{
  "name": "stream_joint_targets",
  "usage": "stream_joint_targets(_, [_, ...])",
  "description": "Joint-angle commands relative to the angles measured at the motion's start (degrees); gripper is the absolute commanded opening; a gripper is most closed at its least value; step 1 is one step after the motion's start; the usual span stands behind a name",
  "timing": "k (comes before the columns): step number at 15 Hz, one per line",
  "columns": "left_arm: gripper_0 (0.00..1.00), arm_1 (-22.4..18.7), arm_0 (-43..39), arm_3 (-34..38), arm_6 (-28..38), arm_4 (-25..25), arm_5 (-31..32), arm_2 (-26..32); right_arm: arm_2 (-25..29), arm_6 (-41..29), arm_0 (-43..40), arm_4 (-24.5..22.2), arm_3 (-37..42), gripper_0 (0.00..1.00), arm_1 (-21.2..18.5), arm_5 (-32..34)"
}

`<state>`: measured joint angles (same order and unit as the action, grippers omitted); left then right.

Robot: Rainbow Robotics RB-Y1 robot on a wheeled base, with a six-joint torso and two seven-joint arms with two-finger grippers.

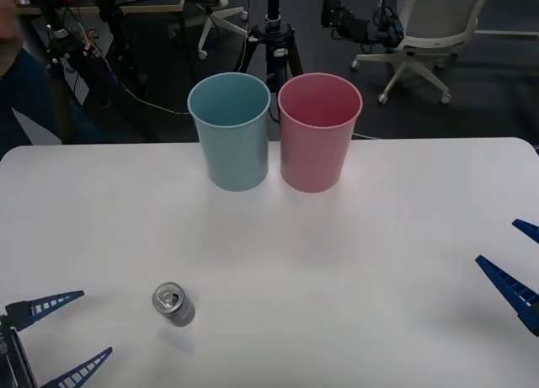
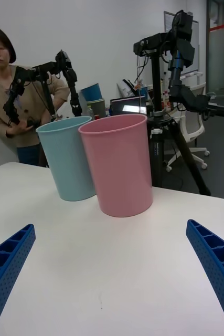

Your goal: Grasp the object on the table and drop it into the matching bin: aluminum can to the light blue bin, PET bottle to the pink bin.

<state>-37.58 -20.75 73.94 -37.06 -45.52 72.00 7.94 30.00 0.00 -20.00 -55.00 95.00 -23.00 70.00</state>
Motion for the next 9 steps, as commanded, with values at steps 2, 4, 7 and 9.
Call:
stream_joint_targets(2, [1.0,0.1,4.3,-4.9,-0.4,-0.8,0.1,-5.2,0.0,0.0,0.0,0.0,0.0,1.0,0.0,0.0])
stream_joint_targets(4, [1.0,1.3,6.2,-6.0,-0.1,-1.9,0.1,-7.1,0.0,0.0,0.0,0.0,0.0,1.0,0.0,0.0])
stream_joint_targets(7, [1.0,4.5,8.1,-6.0,0.9,-5.4,-0.1,-6.8,0.0,0.0,0.0,0.0,0.0,1.0,0.0,0.0])
stream_joint_targets(9, [1.0,6.5,9.6,-6.0,2.0,-7.0,-0.5,-6.8,0.0,0.0,0.0,0.0,0.0,1.0,0.0,0.0])
